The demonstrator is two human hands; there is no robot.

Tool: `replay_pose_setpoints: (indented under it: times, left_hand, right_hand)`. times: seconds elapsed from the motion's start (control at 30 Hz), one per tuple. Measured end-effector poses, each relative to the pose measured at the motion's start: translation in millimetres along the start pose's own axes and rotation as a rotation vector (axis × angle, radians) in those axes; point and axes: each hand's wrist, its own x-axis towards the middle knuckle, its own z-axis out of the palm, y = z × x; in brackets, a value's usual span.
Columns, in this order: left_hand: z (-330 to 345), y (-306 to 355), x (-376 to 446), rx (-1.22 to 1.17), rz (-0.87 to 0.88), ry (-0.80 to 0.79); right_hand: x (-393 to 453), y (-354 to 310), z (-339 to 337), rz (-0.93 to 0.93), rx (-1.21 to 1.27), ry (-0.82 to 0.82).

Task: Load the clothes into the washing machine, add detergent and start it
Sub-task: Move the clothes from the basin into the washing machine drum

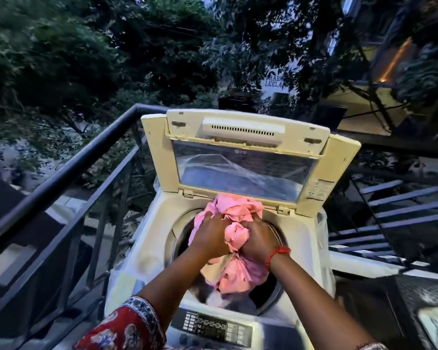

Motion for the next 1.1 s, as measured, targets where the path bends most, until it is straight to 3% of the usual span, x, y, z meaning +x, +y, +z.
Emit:
replay_pose_setpoints:
  times: [0.3,0.47,0.6,0.77,1.1]
  left_hand:
    - [33.0,-12.1,8.5,0.039,-0.067,-0.118]
    - [46.0,-21.4,14.2,-0.085,-0.130,-0.158]
    - [46.5,-27.7,17.4,-0.189,-0.148,-0.095]
    - [45.5,-27.7,26.4,-0.189,-0.151,-0.083]
    - [60.4,-33.0,21.7,-0.149,-0.173,-0.083]
  right_hand:
    - [14.5,29.0,41.5,-0.020,0.092,-0.091]
    - [23.4,47.8,61.7,0.052,0.103,-0.223]
    - [25.1,49.7,58.3,0.048,0.150,-0.222]
    - [27.3,55.8,60.7,0.043,0.128,-0.151]
    - [23.4,65.9,67.6,0.052,0.055,-0.164]
